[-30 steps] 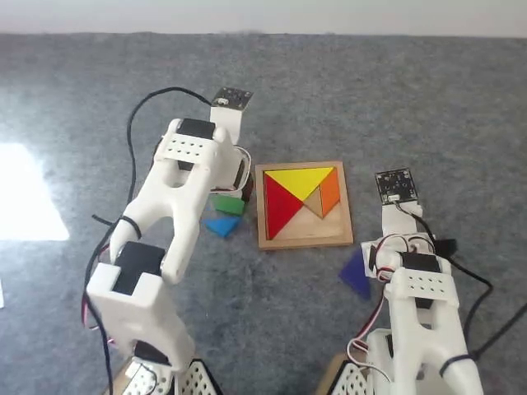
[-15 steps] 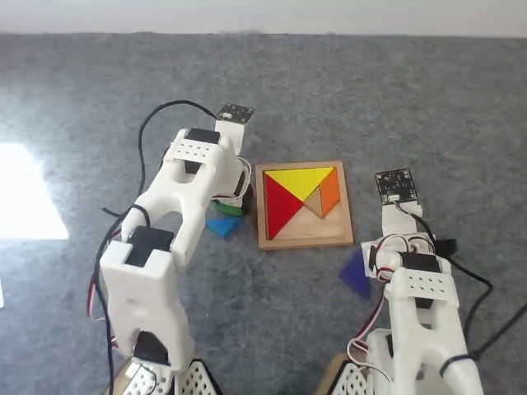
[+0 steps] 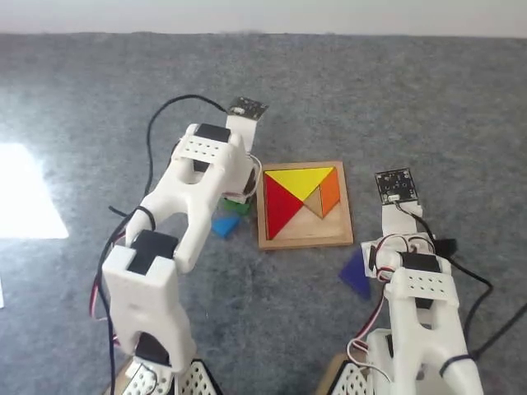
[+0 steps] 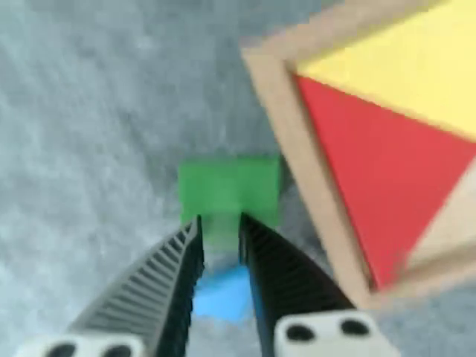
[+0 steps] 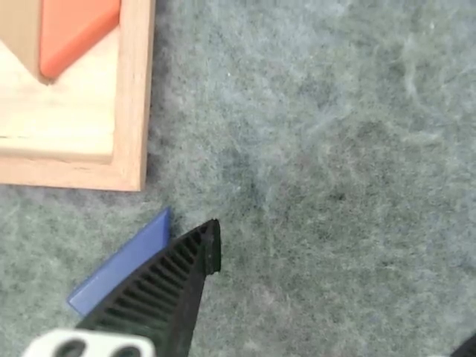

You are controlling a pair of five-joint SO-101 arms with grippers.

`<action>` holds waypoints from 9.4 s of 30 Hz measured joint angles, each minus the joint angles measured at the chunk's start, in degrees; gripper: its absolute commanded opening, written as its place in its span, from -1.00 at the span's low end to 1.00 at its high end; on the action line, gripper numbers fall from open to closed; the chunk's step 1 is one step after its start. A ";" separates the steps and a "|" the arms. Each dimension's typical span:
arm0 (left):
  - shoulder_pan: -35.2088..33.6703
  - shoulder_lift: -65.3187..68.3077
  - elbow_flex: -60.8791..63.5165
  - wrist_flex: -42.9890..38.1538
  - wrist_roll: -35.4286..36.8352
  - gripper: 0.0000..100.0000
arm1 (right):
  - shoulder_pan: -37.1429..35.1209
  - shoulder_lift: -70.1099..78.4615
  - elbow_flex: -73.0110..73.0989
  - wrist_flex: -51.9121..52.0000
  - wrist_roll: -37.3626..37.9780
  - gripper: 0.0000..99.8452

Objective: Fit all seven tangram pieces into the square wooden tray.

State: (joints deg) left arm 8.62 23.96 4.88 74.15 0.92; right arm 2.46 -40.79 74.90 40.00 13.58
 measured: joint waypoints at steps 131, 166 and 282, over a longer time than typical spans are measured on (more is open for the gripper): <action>-4.31 9.05 -21.98 12.04 -10.55 -0.47 | 0.00 0.00 0.00 0.00 0.00 0.04; -3.69 9.41 -32.88 23.30 -9.85 -0.93 | 0.00 0.00 0.00 0.00 0.00 0.04; -9.23 -32.97 35.60 -16.35 -17.58 -0.62 | -1.32 0.00 0.00 -0.97 0.00 0.04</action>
State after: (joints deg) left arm -0.62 -9.01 40.48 57.80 -16.66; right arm 1.14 -40.79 74.90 39.03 13.58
